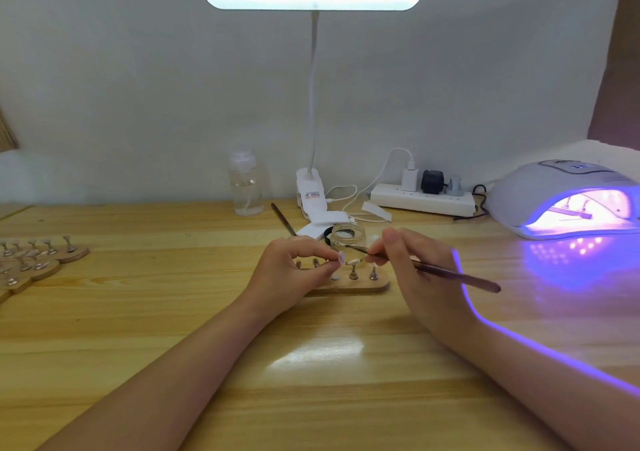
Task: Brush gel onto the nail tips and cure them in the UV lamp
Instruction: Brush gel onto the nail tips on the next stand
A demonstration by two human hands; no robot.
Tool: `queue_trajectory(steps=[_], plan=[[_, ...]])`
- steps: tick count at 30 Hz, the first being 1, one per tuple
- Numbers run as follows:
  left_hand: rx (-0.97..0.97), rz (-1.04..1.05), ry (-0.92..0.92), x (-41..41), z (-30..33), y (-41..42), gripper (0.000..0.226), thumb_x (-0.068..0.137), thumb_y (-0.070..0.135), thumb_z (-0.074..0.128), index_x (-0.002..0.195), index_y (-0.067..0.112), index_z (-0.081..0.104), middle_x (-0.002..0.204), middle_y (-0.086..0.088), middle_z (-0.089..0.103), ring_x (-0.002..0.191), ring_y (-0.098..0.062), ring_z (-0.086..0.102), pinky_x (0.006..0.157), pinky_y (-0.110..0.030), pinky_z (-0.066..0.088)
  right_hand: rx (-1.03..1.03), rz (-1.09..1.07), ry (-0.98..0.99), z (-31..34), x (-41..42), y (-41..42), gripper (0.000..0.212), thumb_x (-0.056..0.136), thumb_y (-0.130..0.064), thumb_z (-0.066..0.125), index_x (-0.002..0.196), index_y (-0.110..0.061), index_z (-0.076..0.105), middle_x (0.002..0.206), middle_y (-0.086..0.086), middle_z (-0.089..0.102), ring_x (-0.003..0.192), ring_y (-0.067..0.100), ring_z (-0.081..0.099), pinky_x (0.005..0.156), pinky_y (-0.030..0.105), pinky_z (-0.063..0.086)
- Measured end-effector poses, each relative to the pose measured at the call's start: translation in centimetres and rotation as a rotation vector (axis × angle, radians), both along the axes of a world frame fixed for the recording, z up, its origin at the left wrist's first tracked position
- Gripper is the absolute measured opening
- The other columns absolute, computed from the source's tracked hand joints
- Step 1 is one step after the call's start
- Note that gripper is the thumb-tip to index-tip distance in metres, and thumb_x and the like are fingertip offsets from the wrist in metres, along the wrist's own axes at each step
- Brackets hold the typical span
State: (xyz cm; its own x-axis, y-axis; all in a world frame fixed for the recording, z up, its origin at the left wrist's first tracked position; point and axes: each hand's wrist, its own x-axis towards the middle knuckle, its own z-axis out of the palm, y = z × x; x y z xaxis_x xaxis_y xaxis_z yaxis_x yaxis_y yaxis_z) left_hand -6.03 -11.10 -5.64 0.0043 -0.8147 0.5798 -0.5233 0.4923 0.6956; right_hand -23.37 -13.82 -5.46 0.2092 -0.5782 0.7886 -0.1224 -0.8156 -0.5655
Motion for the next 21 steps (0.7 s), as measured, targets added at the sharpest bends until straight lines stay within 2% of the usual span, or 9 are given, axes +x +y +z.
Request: queue_trajectory(steps=[2, 4, 7, 11, 14, 16, 18, 21], plan=[[-0.008, 0.006, 0.0, -0.03, -0.02, -0.04, 0.016, 0.072, 0.005, 0.074, 0.079, 0.019, 0.074, 0.073, 0.012, 0.067, 0.074, -0.004, 0.061, 0.073, -0.034, 0.05, -0.052, -0.028, 0.086, 0.0, 0.03, -0.02, 0.035, 0.088, -0.039, 0.041, 0.077, -0.018, 0.067, 0.071, -0.017, 0.062, 0.069, 0.005, 0.062, 0.064, 0.014, 0.047], [-0.009, 0.019, 0.003, -0.05, -0.03, 0.01, 0.017, 0.072, 0.005, 0.074, 0.081, 0.019, 0.074, 0.073, 0.012, 0.066, 0.075, -0.005, 0.061, 0.078, -0.039, 0.05, -0.066, -0.013, 0.134, -0.12, 0.01, 0.05, 0.035, 0.089, -0.038, 0.04, 0.074, -0.02, 0.066, 0.067, -0.022, 0.059, 0.068, 0.0, 0.061, 0.064, 0.009, 0.043], [-0.001, 0.04, -0.006, -0.15, -0.04, 0.08, 0.015, 0.072, 0.006, 0.075, 0.08, 0.019, 0.074, 0.074, 0.015, 0.065, 0.076, -0.006, 0.061, 0.088, -0.05, 0.044, 0.0, 0.048, 0.08, -0.38, -0.05, 0.31, 0.031, 0.088, -0.039, 0.04, 0.066, -0.031, 0.06, 0.057, -0.021, 0.059, 0.061, -0.001, 0.06, 0.06, 0.009, 0.044], [0.01, 0.054, -0.014, -0.17, 0.03, 0.1, 0.013, 0.073, 0.005, 0.074, 0.081, 0.014, 0.075, 0.074, 0.015, 0.064, 0.076, -0.005, 0.06, 0.09, -0.053, 0.041, -0.07, -0.017, 0.075, -0.23, 0.01, 0.14, 0.032, 0.091, -0.034, 0.042, 0.071, -0.022, 0.064, 0.063, -0.021, 0.058, 0.066, 0.0, 0.06, 0.064, 0.007, 0.042], [0.019, 0.056, -0.013, -0.17, 0.09, 0.17, 0.013, 0.073, 0.004, 0.073, 0.081, 0.015, 0.075, 0.075, 0.015, 0.064, 0.078, -0.007, 0.06, 0.091, -0.054, 0.04, 0.001, 0.023, 0.089, -0.59, 0.0, 0.11, 0.029, 0.091, -0.03, 0.046, 0.068, -0.025, 0.063, 0.06, -0.016, 0.061, 0.062, 0.001, 0.061, 0.061, 0.011, 0.045], [0.028, 0.054, -0.013, -0.23, 0.15, 0.21, 0.013, 0.073, 0.005, 0.073, 0.08, 0.015, 0.075, 0.074, 0.016, 0.064, 0.077, -0.005, 0.06, 0.092, -0.054, 0.04, 0.054, 0.07, 0.032, -0.57, -0.05, 0.3, 0.03, 0.09, -0.033, 0.047, 0.064, -0.027, 0.062, 0.055, -0.014, 0.062, 0.056, 0.001, 0.061, 0.056, 0.012, 0.047], [0.034, 0.048, -0.007, -0.27, 0.2, 0.23, 0.013, 0.073, 0.004, 0.073, 0.081, 0.014, 0.075, 0.074, 0.015, 0.064, 0.076, -0.004, 0.06, 0.091, -0.05, 0.041, 0.011, 0.06, 0.029, -0.41, -0.04, 0.41, 0.031, 0.09, -0.037, 0.041, 0.068, -0.027, 0.061, 0.057, -0.015, 0.061, 0.06, 0.001, 0.062, 0.058, 0.01, 0.046], [0.036, 0.039, -0.004, -0.19, 0.16, 0.26, 0.015, 0.072, 0.002, 0.073, 0.082, 0.012, 0.075, 0.073, 0.014, 0.064, 0.074, 0.002, 0.059, 0.086, -0.037, 0.045, -0.002, 0.033, 0.077, -0.38, -0.01, 0.34, 0.034, 0.094, -0.04, 0.043, 0.073, -0.022, 0.063, 0.064, -0.014, 0.061, 0.065, 0.002, 0.062, 0.061, 0.012, 0.045]])
